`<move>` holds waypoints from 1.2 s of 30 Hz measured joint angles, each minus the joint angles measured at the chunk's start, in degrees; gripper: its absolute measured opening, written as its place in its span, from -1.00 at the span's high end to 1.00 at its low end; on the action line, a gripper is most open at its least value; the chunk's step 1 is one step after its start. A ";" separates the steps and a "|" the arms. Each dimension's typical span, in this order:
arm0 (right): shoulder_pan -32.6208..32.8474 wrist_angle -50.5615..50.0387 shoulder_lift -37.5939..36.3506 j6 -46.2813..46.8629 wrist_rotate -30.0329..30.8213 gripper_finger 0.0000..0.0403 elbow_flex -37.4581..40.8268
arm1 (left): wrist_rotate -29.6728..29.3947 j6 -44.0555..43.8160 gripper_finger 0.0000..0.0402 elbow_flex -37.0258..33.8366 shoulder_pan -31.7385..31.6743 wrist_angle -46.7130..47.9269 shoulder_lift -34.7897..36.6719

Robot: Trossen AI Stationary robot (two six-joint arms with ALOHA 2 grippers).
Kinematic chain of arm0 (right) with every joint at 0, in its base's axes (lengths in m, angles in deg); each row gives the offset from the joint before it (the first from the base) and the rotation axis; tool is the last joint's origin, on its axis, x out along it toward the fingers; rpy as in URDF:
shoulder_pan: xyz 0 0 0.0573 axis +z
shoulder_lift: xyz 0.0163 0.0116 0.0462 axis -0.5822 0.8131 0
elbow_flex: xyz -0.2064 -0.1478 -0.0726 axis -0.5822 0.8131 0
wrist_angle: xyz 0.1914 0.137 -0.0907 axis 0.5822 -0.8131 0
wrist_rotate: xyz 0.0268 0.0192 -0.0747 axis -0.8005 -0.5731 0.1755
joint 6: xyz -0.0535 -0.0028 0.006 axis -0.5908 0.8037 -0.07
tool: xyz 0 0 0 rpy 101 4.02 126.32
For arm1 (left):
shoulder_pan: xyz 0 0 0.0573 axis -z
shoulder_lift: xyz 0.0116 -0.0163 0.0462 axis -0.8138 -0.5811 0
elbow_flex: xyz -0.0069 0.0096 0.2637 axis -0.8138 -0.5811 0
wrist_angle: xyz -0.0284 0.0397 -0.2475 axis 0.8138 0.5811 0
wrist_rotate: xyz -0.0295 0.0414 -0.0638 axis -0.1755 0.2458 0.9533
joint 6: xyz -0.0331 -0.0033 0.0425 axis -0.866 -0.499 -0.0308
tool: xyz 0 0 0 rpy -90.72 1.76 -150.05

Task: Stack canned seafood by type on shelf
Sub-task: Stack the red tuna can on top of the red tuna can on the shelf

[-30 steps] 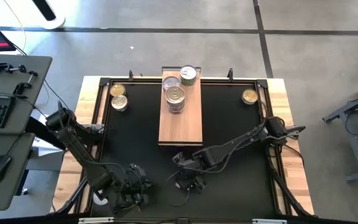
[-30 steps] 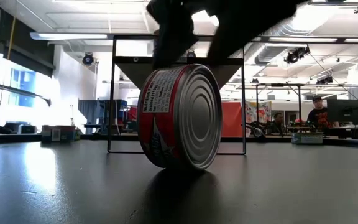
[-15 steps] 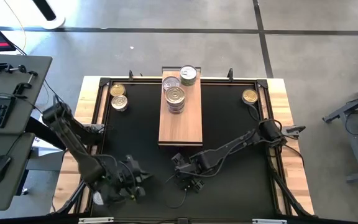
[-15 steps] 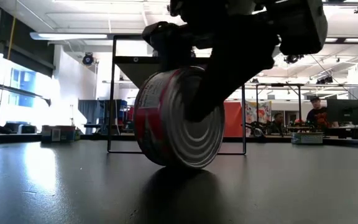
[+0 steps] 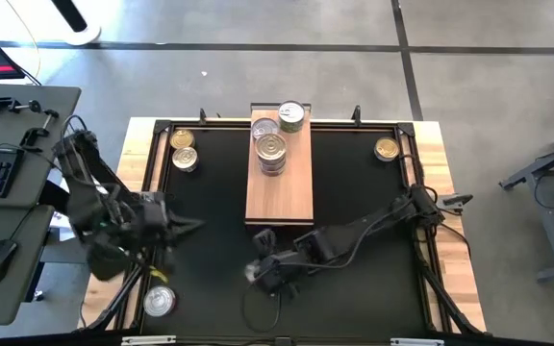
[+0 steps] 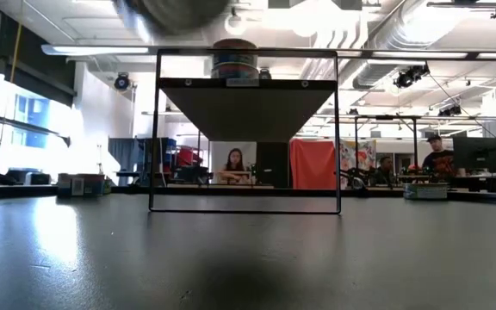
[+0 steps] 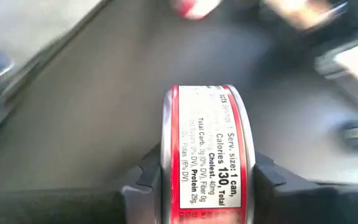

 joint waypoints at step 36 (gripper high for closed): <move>-46.62 -1.79 -5.70 -37.58 -5.07 0.43 -17.40 | 20.71 17.11 1.00 -0.02 -31.28 -20.35 -9.18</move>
